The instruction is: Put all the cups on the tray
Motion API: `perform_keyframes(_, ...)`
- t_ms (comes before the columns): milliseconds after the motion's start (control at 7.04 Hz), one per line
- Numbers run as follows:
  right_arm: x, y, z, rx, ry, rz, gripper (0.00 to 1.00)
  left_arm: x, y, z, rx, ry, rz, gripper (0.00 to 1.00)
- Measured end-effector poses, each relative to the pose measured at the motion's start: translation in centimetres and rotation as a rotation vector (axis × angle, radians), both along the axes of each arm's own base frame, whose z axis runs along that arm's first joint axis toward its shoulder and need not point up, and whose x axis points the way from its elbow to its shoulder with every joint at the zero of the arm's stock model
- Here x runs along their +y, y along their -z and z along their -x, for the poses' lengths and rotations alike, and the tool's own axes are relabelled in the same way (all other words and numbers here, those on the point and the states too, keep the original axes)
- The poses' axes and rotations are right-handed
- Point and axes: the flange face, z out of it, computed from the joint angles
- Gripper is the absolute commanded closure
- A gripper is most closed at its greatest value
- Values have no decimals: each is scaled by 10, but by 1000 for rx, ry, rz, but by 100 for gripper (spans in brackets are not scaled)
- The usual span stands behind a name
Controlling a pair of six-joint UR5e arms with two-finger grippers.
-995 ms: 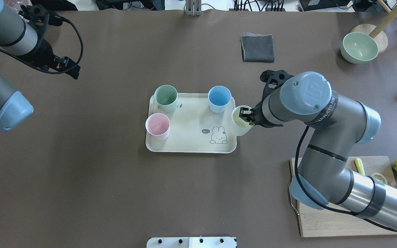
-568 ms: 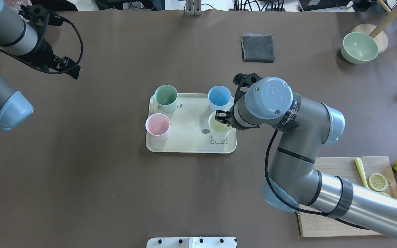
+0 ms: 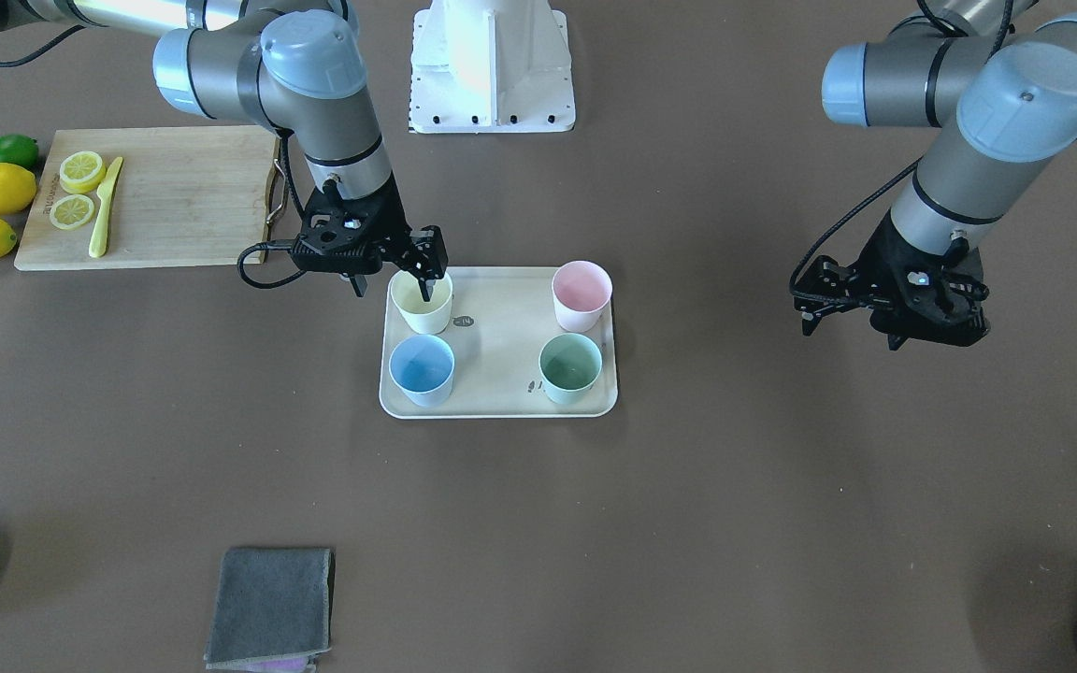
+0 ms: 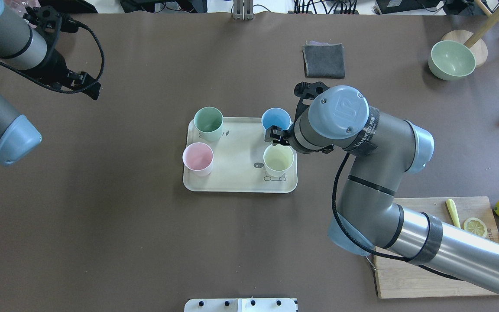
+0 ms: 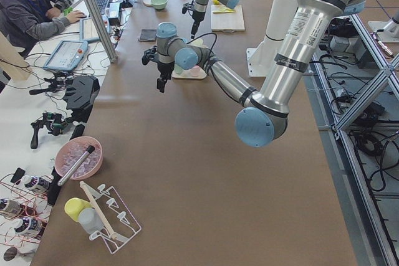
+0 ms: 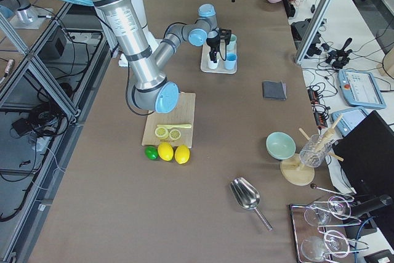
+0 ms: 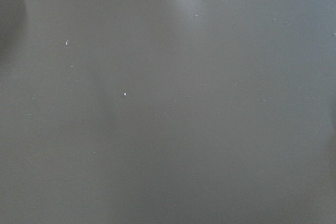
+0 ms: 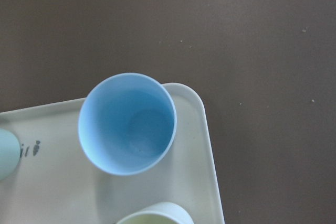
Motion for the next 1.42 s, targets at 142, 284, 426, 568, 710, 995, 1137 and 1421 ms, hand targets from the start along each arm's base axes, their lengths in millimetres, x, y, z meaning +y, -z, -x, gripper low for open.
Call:
perform_keyframes(142,-11,-6,-14,25,3,-16,0,1,-2,0,-3,-1,1,2)
perform_keyframes(284,-24,-15,-36,73,23,-46,0,2,-8,4,-9,0,3,2)
perform_keyframes(426,-39,-23,-75,117,55,-70,0,1,-16,17,-19,3,0,2)
perform_keyframes(568,-55,-38,-128,151,100,-82,0,-4,-34,48,-46,-6,-25,2)
perform_keyframes(710,-71,-61,-183,182,135,-97,0,-10,-62,97,-90,-21,-60,2)
perform_keyframes(995,-97,-129,-306,198,224,-106,0,-20,-112,209,-158,-22,-84,2)
perform_keyframes(1137,-99,-173,-368,193,276,-112,0,-23,-136,259,-155,-45,-60,2)
perform_keyframes(1421,-89,-285,-480,223,376,-122,0,-20,-190,338,-132,-90,-15,2)
